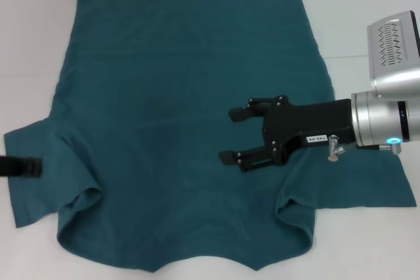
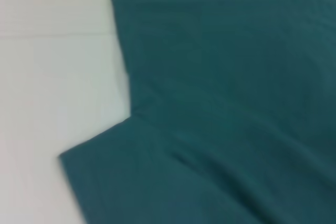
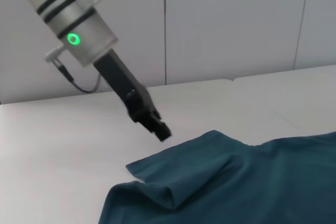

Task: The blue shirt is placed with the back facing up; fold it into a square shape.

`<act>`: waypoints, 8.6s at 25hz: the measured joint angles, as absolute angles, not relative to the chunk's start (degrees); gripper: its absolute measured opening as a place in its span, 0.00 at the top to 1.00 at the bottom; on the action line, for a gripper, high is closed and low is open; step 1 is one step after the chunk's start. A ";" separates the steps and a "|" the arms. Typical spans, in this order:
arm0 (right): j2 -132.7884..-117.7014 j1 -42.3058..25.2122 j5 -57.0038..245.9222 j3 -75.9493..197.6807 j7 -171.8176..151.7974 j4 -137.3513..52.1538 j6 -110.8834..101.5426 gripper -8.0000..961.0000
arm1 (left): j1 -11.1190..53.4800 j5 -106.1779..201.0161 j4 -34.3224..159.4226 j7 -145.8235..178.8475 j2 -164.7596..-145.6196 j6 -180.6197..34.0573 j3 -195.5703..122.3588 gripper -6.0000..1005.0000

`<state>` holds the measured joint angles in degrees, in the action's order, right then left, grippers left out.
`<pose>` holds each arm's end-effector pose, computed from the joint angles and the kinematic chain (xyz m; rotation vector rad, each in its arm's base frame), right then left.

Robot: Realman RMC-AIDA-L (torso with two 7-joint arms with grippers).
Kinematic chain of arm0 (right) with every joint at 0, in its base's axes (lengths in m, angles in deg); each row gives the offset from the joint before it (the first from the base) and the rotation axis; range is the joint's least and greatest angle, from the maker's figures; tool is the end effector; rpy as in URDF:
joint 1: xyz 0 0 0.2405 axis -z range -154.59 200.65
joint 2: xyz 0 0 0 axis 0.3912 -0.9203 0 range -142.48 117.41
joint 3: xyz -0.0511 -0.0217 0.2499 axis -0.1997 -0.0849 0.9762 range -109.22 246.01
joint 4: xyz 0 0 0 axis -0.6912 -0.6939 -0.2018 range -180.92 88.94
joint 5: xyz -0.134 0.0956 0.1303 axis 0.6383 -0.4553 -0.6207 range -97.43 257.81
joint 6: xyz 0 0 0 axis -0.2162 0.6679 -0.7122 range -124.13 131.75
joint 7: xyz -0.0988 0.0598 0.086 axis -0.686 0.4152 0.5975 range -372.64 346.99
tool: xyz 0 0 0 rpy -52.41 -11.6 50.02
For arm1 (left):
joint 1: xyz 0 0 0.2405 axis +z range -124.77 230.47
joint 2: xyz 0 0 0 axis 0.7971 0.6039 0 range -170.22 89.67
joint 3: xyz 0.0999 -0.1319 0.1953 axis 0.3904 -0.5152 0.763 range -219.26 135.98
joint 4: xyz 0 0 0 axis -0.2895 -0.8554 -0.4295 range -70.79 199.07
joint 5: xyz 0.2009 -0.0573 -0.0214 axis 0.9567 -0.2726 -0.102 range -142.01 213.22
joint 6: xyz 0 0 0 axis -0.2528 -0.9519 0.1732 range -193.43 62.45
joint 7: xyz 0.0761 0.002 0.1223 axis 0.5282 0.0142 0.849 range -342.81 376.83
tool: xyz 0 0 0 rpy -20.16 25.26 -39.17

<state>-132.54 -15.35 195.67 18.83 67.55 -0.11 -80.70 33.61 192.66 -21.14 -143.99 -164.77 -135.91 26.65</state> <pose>0.1931 0.3743 -0.0068 -2.8441 0.2313 0.5177 -0.2531 0.3522 0.0478 -1.9641 -1.3025 0.0807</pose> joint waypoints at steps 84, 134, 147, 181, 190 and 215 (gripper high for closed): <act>-132.68 -15.31 194.53 17.33 66.91 -0.74 -80.07 0.05 | 32.55 195.03 -8.51 -147.76 -164.90 -128.64 29.39 0.87; -132.37 -6.50 182.55 21.00 61.32 -2.02 -74.19 0.05 | 12.52 187.20 -2.94 -141.29 -164.54 -127.72 35.28 0.81; -132.42 -7.12 182.17 21.08 62.75 -2.99 -72.37 0.05 | 18.04 186.07 -4.99 -136.93 -164.34 -126.79 25.94 0.59; -132.40 -14.10 244.49 14.04 135.57 32.80 -98.84 0.05 | 25.22 156.07 15.38 -82.86 -158.27 -170.15 -5.64 0.18; -132.36 -10.96 245.95 13.57 138.67 30.04 -94.95 0.17 | 25.85 156.75 15.40 -82.79 -158.62 -169.76 -5.69 0.18; -132.33 -7.89 246.66 14.91 139.04 22.02 -80.82 0.23 | 25.78 157.26 15.91 -82.64 -159.76 -167.84 -5.69 0.18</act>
